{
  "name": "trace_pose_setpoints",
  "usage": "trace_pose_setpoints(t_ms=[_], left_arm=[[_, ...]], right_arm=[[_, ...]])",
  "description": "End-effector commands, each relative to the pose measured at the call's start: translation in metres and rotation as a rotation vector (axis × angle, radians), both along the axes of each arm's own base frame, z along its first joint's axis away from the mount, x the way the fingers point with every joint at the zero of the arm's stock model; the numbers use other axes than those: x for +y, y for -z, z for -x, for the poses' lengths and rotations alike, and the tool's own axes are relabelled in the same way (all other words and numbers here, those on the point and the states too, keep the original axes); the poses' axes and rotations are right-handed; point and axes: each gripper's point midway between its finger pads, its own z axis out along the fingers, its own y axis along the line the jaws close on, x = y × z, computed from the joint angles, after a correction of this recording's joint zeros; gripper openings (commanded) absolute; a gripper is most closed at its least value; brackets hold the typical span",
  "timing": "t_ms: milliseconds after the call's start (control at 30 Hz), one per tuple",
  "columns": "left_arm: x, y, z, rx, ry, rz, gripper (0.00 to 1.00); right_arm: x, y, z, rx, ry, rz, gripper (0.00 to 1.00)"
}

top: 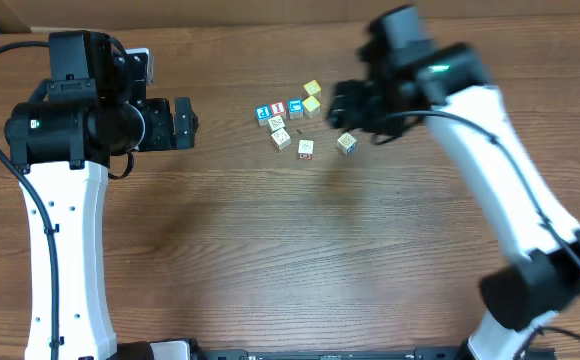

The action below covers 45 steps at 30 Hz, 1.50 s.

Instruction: Flip 3 blocks

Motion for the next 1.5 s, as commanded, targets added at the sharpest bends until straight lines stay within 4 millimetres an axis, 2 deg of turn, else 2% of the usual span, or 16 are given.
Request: trace_pose_setpoints(t_ms=[0,167,500,633,733,900,967,1100,1300,1467], left_arm=[[0.000,-0.009,-0.003,-0.027,-0.009,0.001,1.00],[0.000,-0.009,-0.003,-0.027,-0.009,0.001,1.00],[0.000,-0.009,-0.003,-0.027,-0.009,0.001,1.00],[0.000,-0.009,-0.003,-0.027,-0.009,0.001,1.00],[0.000,-0.009,-0.003,-0.027,-0.009,0.001,1.00],[0.000,-0.009,-0.003,-0.027,-0.009,0.001,1.00],[0.000,-0.009,-0.003,-0.027,-0.009,0.001,1.00],[0.000,-0.009,-0.003,-0.027,-0.009,0.001,1.00],[0.000,-0.009,-0.003,-0.027,-0.009,0.001,1.00],[0.000,-0.009,-0.003,-0.027,-0.009,0.001,1.00]], right_arm=[[0.015,0.038,-0.010,0.000,0.010,0.114,0.79],[0.043,0.089,-0.023,0.025,-0.029,0.141,0.80],[0.055,0.167,-0.040,0.086,-0.036,0.179,0.79],[0.055,0.191,-0.043,0.099,-0.034,0.200,0.68],[0.054,0.199,-0.047,0.091,-0.028,0.214,0.62],[0.057,0.198,-0.052,0.073,-0.027,0.205,0.52],[0.056,0.199,-0.052,0.073,-0.026,0.209,0.43],[0.058,0.191,-0.054,0.061,-0.025,0.201,0.39],[0.057,0.146,-0.051,0.031,-0.028,0.185,0.33],[0.055,0.098,-0.024,0.025,-0.053,0.183,0.33]])
